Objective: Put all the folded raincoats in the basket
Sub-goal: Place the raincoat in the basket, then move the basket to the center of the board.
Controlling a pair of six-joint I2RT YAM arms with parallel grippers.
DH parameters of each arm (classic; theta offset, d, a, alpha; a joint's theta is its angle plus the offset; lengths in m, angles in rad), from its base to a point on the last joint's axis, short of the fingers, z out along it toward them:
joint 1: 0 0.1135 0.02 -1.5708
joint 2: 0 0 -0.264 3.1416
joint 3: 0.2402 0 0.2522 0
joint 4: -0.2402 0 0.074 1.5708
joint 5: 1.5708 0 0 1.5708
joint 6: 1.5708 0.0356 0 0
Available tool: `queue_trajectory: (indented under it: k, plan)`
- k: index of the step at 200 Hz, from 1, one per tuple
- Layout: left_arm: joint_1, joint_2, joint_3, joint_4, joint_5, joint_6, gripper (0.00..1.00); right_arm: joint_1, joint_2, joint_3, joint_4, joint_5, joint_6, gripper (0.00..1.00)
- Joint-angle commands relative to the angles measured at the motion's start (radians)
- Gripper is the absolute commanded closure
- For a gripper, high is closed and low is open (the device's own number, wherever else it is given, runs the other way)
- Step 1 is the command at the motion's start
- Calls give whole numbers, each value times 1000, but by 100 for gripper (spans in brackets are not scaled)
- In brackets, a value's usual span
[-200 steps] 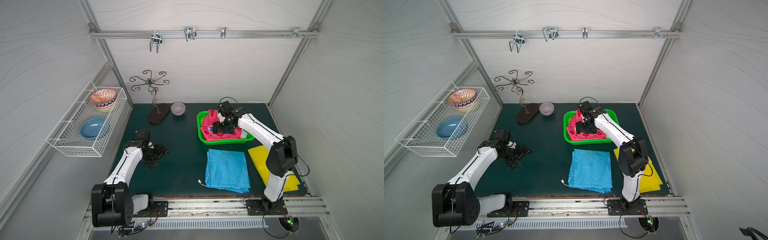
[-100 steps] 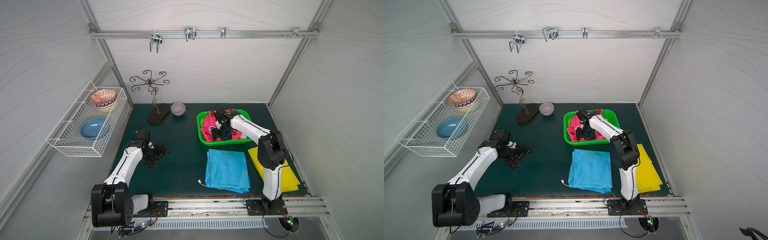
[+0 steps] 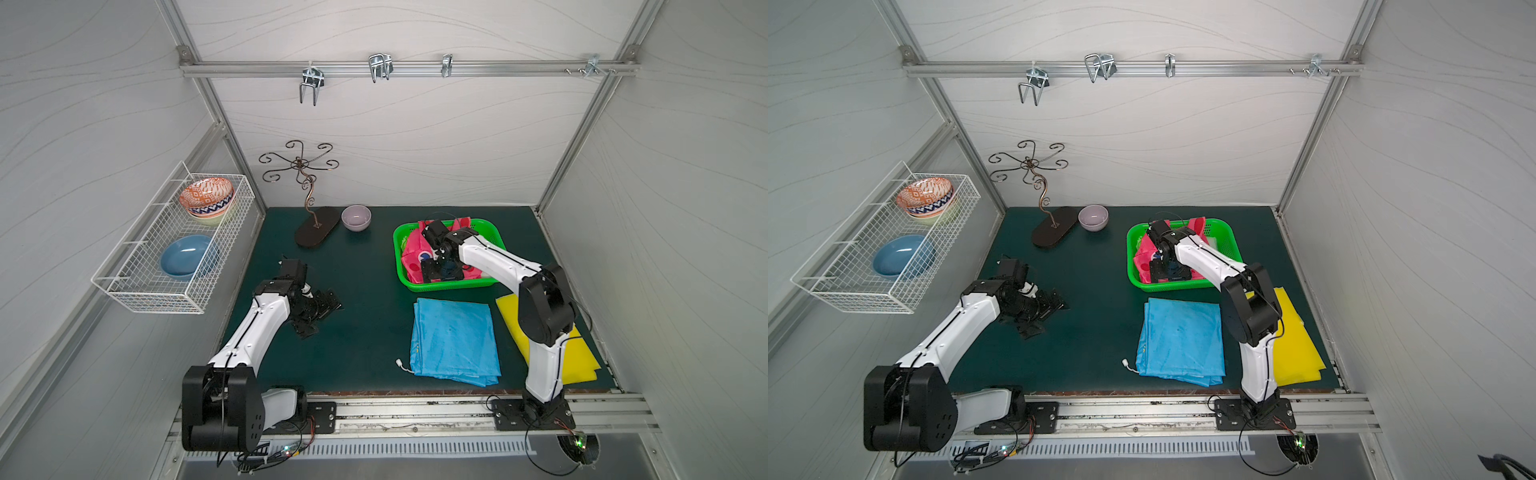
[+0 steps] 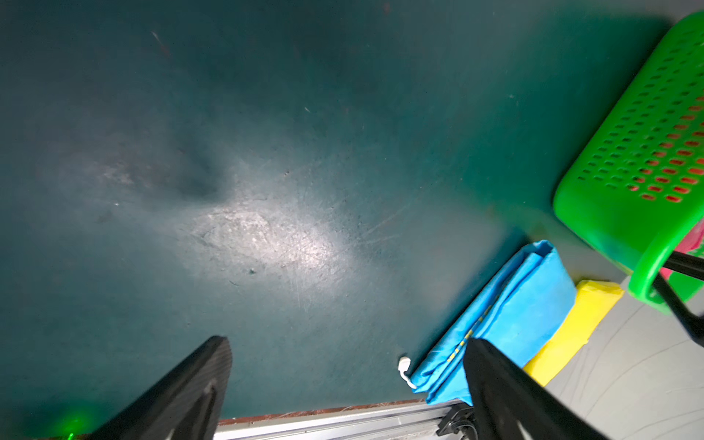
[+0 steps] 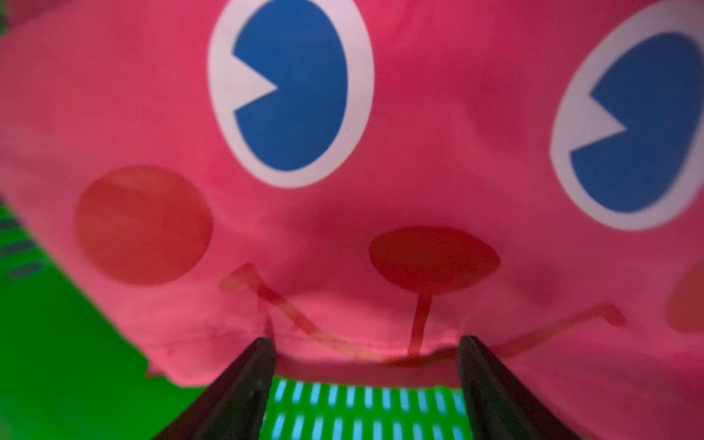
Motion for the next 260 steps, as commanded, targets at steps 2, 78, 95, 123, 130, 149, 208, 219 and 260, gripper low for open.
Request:
queue_trajectory:
  k: [2,78,95,123,130,149,208,219,260]
  plan:
    - [-39,17,54,-14,-51,10,0,-11,-200,-76,77,42,18,15]
    - [-317,205,364,66,-165,-60,0,-204,-641,-436,216,-32,166,11]
    - [-370,300,453,68,-196,-56,0,-205,-658,-472,221,-17,127,11]
    - [-439,412,550,105,-240,-54,0,-207,-613,-464,171,15,107,9]
    - [-453,441,571,115,-240,-50,0,-207,-609,-465,170,8,111,9]
    - [-481,533,647,92,-272,-45,1,-205,-624,-491,196,-29,131,9]
    - [-532,675,735,128,-329,-10,3,-184,-660,-588,252,-42,127,9]
    - [-534,710,768,93,-355,-14,3,-182,-660,-593,250,-38,123,9]
    - [-536,715,732,57,-509,-35,3,-177,-671,-594,255,-31,104,9]
